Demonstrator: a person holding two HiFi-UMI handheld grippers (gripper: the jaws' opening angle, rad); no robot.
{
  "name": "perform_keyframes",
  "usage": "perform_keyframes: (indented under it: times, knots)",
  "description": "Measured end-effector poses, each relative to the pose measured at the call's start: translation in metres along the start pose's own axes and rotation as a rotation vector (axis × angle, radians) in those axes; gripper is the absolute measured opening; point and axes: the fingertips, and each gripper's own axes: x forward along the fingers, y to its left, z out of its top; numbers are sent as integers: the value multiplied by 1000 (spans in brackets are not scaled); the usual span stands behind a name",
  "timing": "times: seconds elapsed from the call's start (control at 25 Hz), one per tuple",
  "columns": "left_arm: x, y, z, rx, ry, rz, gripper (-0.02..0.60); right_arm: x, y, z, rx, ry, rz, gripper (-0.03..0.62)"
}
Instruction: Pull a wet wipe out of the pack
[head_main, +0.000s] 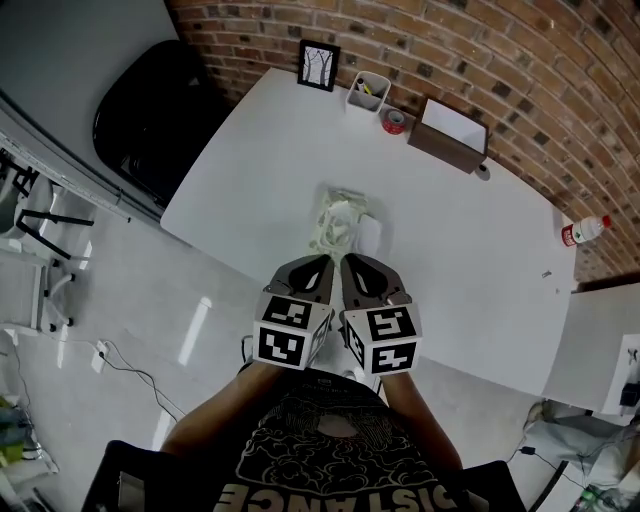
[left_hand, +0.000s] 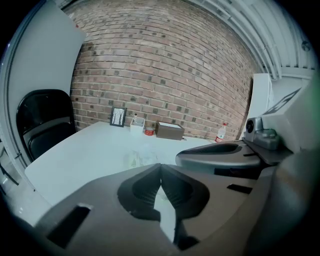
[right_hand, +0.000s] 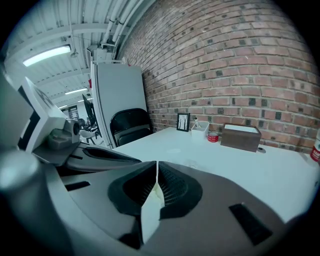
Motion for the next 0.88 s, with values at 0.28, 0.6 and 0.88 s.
perform_keyframes:
  times: [0.28,0.6,0.88]
  knots:
    - [19,21,8,20,1,-29,12,30,-8,0,19,22,-42,21]
    - [42,39,17,45,-7,-60,12,54,-21,-9,53,64,-89,31]
    - [57,46,23,56,-2,-82,12,71,-28,-16,80,94,-89,89]
